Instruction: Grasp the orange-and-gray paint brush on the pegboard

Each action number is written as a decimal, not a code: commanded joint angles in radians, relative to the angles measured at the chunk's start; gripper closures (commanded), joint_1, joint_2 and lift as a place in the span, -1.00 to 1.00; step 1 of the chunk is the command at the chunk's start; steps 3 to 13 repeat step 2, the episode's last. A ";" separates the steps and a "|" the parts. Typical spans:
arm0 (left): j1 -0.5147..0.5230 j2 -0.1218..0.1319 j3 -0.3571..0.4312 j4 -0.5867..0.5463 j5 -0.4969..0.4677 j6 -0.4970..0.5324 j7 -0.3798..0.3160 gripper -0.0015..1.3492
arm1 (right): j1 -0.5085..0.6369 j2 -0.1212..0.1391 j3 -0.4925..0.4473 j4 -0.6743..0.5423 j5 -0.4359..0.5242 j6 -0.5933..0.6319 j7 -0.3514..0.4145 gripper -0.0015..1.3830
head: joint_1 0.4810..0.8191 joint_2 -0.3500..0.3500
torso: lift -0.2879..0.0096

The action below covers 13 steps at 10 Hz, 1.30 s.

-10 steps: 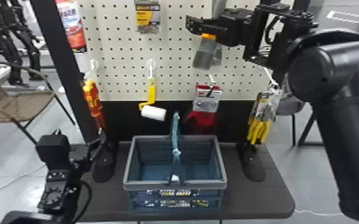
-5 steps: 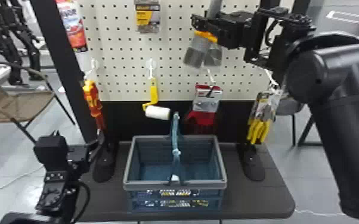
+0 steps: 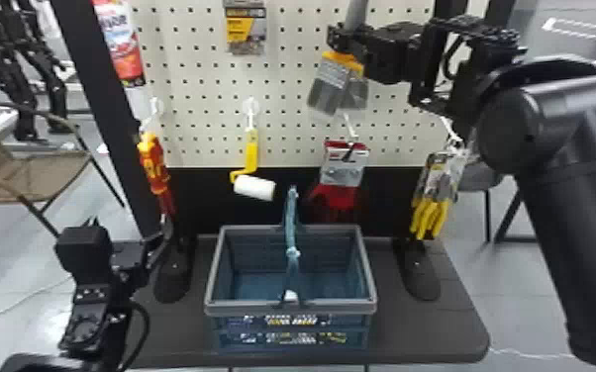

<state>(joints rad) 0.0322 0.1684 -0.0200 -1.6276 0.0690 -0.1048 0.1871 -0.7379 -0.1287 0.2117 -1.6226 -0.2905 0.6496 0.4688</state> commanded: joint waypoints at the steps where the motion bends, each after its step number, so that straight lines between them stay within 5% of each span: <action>1: 0.000 -0.001 0.000 0.000 0.000 0.000 0.000 -0.81 | 0.000 0.000 0.000 0.000 0.002 -0.001 -0.001 0.45 | -0.60 0.00 | 0.26; 13: 0.000 -0.001 0.000 -0.002 0.000 -0.001 0.000 -0.81 | 0.000 -0.002 0.000 0.000 0.002 -0.005 -0.001 0.45 | -0.60 0.00 | 0.26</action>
